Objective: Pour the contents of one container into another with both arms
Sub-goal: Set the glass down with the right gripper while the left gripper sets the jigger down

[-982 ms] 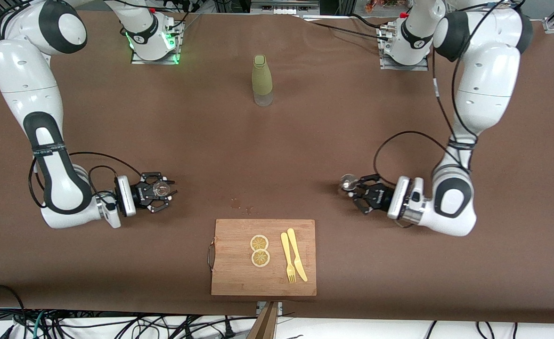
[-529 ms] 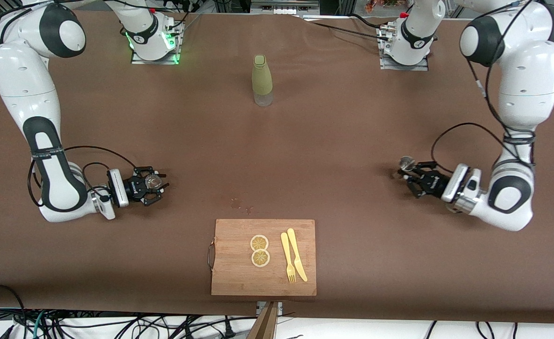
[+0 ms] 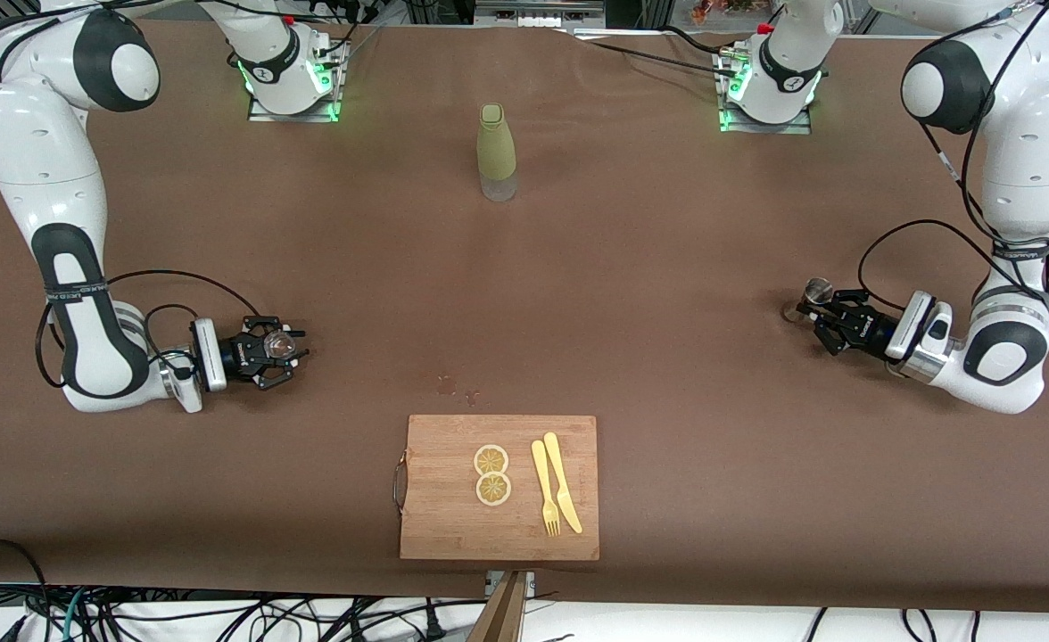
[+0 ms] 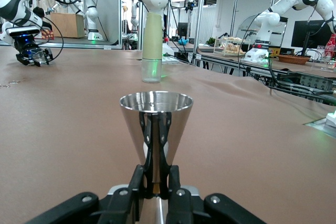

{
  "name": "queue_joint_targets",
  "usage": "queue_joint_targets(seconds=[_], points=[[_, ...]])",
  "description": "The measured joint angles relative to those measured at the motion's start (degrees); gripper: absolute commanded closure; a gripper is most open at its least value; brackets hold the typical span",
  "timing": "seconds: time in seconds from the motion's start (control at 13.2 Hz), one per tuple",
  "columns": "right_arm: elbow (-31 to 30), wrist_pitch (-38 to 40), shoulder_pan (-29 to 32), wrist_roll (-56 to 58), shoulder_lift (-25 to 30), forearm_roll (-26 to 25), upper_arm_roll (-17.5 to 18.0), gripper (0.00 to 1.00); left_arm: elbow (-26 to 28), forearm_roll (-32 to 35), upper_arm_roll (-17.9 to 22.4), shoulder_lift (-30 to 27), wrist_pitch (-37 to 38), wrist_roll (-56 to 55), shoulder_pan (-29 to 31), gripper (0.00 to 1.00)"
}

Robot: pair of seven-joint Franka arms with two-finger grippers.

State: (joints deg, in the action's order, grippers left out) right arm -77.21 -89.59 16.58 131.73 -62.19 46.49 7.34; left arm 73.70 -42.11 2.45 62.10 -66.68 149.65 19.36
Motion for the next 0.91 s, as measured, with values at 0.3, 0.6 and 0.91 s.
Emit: queue_joint_targets(seconds=[0.3,0.6,0.91], points=[[-0.48,2.93,0.16,1.69,0.04,0.27,-1.46,0.00,-0.55,0.78,0.00,0.74,0.55,0.52,2.16,1.00],[0.46,5.50,0.27,1.81,0.36,0.58,-5.31,0.00,-0.58,0.85,-0.01,0.84,0.53,1.14,2.90,0.83],[6.91,10.44,0.45,-1.47,0.35,0.43,-11.62,0.00,-0.59,1.34,0.06,0.97,0.49,1.36,3.76,0.58]])
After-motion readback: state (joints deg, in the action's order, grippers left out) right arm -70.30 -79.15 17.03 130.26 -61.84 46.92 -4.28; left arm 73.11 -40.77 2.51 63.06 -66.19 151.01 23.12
